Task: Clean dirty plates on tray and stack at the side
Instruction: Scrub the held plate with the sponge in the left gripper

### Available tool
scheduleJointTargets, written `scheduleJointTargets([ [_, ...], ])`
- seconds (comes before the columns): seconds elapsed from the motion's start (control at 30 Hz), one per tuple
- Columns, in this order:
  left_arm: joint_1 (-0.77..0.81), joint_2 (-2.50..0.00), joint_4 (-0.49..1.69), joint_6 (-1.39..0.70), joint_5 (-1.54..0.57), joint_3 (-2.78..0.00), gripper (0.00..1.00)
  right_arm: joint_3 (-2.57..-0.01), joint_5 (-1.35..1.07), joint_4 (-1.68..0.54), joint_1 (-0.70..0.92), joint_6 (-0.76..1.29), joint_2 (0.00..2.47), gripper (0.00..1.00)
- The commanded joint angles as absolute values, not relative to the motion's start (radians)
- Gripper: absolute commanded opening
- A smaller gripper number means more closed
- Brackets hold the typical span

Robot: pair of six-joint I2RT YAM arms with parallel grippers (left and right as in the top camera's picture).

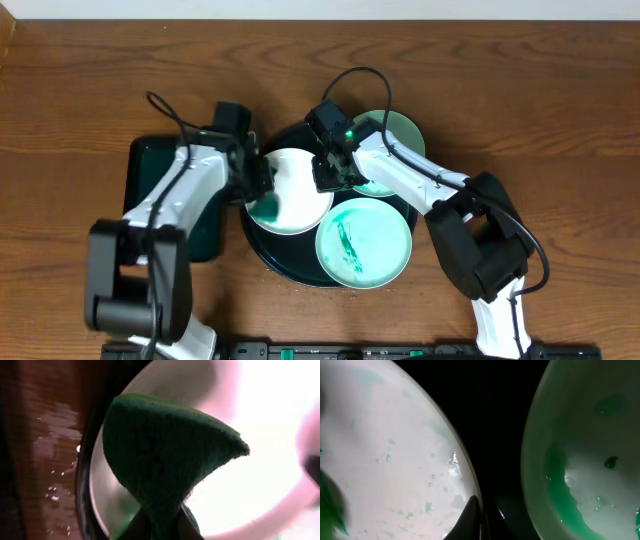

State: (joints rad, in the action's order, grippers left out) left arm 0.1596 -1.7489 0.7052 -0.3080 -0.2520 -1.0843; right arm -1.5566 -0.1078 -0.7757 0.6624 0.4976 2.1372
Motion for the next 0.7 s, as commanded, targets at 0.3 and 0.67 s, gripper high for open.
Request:
scheduleJointTargets([
  [0.3,0.260,-1.863,0.608,-0.150,-0.558,-1.082,0.07,-1.576,-0.087,-0.777,0.657,0.512,2.153,0.01],
  [0.67,0.215,-1.863,0.616,-0.379,-0.098,-1.093,0.07,-1.576,-0.086,-0.776,0.657,0.512,2.153,0.01],
])
